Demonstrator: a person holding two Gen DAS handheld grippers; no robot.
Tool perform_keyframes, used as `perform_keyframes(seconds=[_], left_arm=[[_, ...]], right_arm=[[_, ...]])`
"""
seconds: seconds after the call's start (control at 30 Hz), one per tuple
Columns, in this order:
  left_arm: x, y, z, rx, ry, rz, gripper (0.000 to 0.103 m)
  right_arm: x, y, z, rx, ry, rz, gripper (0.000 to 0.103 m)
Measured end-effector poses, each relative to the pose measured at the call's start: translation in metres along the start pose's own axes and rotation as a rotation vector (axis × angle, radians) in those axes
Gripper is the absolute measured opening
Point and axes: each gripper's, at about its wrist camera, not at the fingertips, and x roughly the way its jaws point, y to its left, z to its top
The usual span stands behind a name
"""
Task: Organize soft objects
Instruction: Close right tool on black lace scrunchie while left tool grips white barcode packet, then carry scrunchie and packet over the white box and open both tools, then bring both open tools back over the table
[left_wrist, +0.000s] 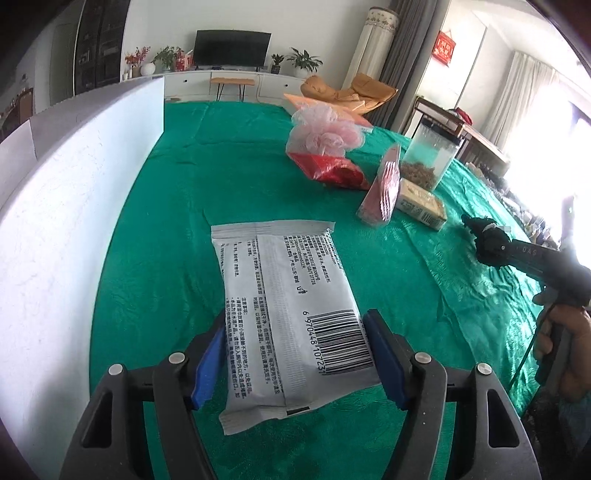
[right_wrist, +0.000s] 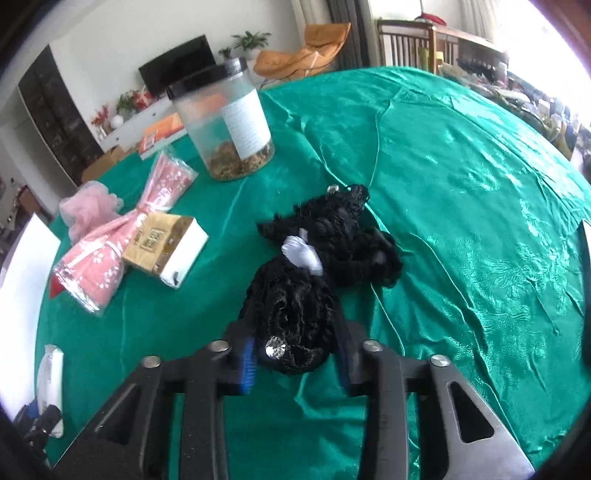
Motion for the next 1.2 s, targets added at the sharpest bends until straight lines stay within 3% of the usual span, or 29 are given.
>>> perform_keyframes(seconds=[0.13, 0.27, 0.43, 0.53, 0.57, 0.6, 0.67, 0.77, 0.9, 1.07, 1.2], left_arm=[[-0.04, 0.0, 0.02, -0.023, -0.094, -0.043, 0.07], [-0.097, 0.028, 0.04, -0.086, -0.198, -0.029, 0.07], [-0.168, 0.097, 0.038, -0.143, -0.284, 0.218, 0.07], [-0.189, 0.138, 0.024, -0.185, -0.266, 0.42, 0.073], [-0.191, 0.15, 0.02, -0.2, -0.249, 0.484, 0.081], [-0.192, 0.162, 0.015, -0.216, -0.235, 0.532, 0.092], [-0.195, 0.179, 0.009, -0.256, -0.228, 0.603, 0.099], [-0.195, 0.187, 0.005, -0.305, -0.237, 0.621, 0.099], [-0.178, 0.162, 0.012, -0.282, -0.257, 0.516, 0.099], [-0.138, 0.075, 0.031, -0.144, -0.236, 0.274, 0.099], [-0.075, -0.004, 0.024, -0.009, -0.075, 0.058, 0.103]], right_arm=[[-0.058, 0.029, -0.003, -0.063, -0.134, 0.076, 0.034], [-0.115, 0.103, -0.001, -0.209, -0.198, 0.266, 0.034], [-0.165, 0.226, -0.014, -0.387, -0.191, 0.591, 0.034], [-0.174, 0.295, -0.033, -0.454, -0.105, 0.775, 0.034], [-0.171, 0.315, -0.04, -0.471, -0.051, 0.831, 0.038], [-0.165, 0.333, -0.047, -0.485, 0.015, 0.884, 0.05], [-0.153, 0.356, -0.059, -0.507, 0.113, 0.947, 0.075], [-0.146, 0.348, -0.066, -0.504, 0.101, 0.921, 0.075], [-0.133, 0.296, -0.06, -0.47, -0.011, 0.761, 0.075], [-0.081, 0.19, -0.056, -0.382, -0.113, 0.343, 0.077], [-0.043, 0.103, -0.058, -0.258, -0.112, 0.061, 0.077]])
